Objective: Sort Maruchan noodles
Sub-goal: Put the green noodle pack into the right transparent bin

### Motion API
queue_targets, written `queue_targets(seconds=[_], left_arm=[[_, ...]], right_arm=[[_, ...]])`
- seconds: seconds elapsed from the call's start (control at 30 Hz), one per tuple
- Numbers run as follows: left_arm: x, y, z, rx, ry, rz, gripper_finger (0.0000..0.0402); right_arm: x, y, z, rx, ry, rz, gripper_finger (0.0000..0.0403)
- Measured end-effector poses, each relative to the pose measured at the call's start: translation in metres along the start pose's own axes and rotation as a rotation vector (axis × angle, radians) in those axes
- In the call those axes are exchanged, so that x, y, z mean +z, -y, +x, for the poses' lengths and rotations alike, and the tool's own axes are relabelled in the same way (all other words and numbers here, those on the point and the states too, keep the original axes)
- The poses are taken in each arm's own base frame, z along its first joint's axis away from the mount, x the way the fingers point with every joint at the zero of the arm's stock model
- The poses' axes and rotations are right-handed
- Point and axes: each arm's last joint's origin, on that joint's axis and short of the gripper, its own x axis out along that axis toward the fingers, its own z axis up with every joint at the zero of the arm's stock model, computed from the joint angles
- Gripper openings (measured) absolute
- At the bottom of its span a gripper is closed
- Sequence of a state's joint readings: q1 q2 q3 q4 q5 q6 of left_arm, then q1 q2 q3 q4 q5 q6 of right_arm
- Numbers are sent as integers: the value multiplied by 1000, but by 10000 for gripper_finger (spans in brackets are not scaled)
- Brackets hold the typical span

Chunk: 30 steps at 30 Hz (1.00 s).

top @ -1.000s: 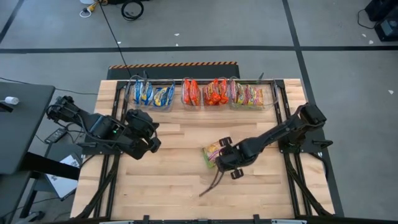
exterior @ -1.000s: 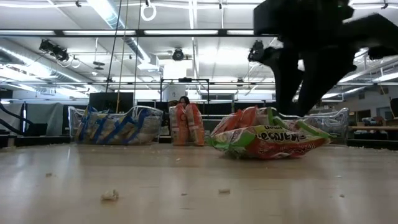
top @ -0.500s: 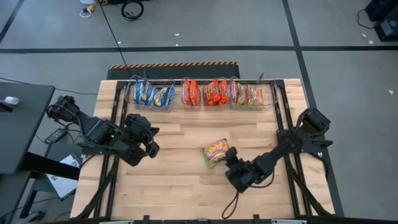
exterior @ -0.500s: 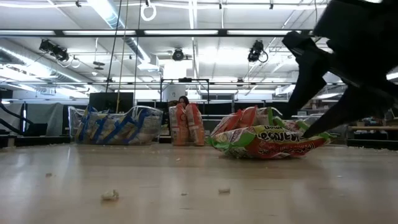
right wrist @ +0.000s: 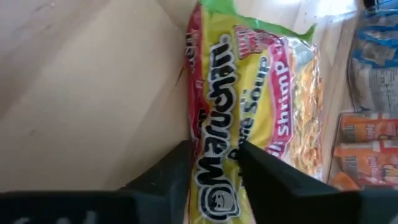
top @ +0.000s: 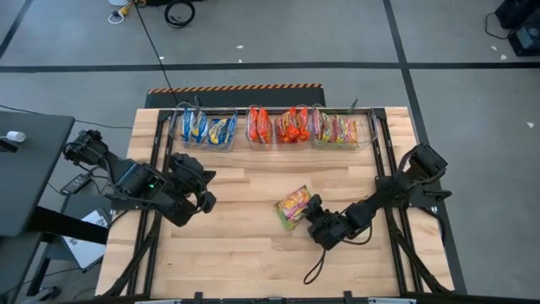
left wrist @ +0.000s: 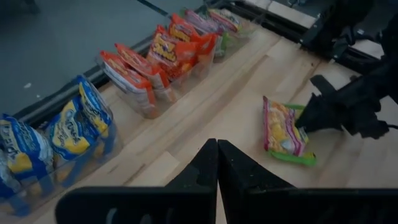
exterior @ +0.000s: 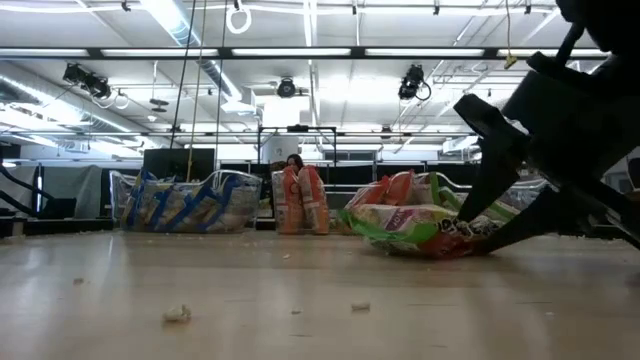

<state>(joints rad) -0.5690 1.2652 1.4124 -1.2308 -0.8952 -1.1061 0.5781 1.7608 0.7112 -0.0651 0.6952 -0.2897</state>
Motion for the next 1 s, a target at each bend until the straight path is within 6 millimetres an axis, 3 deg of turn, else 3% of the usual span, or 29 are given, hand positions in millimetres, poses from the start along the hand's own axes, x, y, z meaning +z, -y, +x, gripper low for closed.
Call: queue_targets(seconds=[0.17, 0.27, 0.37, 0.47, 0.53, 0.67, 0.83, 1.0], left_arm=[[2, -2, 2, 24, 23, -6, 8], [5, -4, 4, 38, 26, 1, 8], [8, -6, 8, 57, 28, 30, 9], [12, -9, 13, 84, 30, 42, 9], [14, -12, 17, 105, 30, 48, 8], [19, -17, 25, 117, -24, 40, 9], [26, -22, 37, 63, -135, 137, 9], [43, -18, 49, -63, -105, 219, 9]], right_arm=[[7, 7, 3, -16, 13, 74, 69], [16, 25, 1, -52, -38, 203, 14], [26, 69, -13, -98, -113, 447, 12], [17, 125, -36, -121, -178, 709, 7], [-1, 162, -55, -128, -215, 890, 7], [-65, 213, -86, -152, -357, 1228, 6], [-140, 241, -121, -289, -550, 1537, 6], [-185, 260, -137, -435, -547, 1767, 6]])
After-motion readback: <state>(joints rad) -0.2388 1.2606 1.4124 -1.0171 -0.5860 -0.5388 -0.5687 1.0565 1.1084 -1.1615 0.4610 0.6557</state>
